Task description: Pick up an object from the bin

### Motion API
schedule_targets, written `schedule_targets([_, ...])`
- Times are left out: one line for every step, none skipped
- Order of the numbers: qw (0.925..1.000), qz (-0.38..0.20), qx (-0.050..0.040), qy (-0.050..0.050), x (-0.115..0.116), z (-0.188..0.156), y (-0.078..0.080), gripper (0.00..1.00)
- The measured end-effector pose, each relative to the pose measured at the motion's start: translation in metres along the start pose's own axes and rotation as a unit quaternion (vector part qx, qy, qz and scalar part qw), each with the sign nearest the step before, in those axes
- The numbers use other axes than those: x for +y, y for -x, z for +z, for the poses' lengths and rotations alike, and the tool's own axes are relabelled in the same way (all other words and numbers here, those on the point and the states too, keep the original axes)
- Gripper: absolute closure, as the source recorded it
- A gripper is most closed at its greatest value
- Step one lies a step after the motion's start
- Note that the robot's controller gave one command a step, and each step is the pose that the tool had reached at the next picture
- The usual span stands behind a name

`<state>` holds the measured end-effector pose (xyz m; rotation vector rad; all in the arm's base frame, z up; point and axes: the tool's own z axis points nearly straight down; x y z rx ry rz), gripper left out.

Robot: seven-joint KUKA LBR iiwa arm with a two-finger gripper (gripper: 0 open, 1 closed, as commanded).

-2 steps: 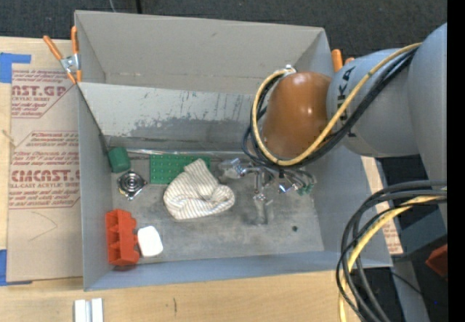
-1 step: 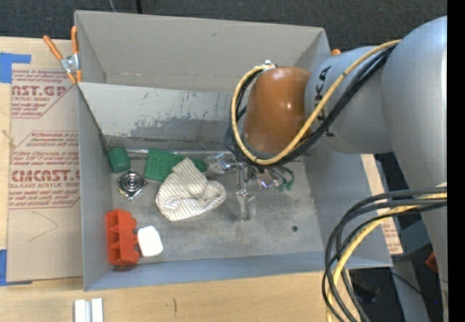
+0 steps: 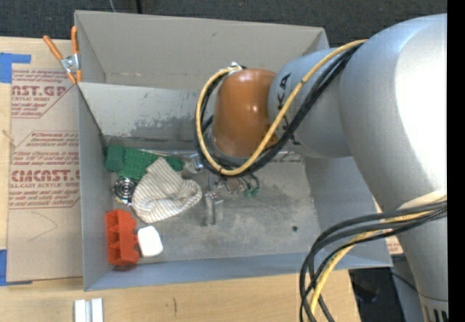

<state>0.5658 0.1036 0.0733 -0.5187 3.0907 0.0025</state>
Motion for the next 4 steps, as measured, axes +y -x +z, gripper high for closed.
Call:
schedule_targets([0.9999,-0.012,-0.0013,0.0,0.016,-0.001,0.022,1.0])
schedule_targets([0.9999,-0.012,-0.0013,0.0,0.016,-0.001,0.022,1.0])
schedule_targets([1.0,-0.006,-0.0002,0.0,0.011,-0.03,0.024,1.0])
schedule_targets([1.0,-0.003,-0.004,-0.001,0.004,-0.186,0.018,1.0])
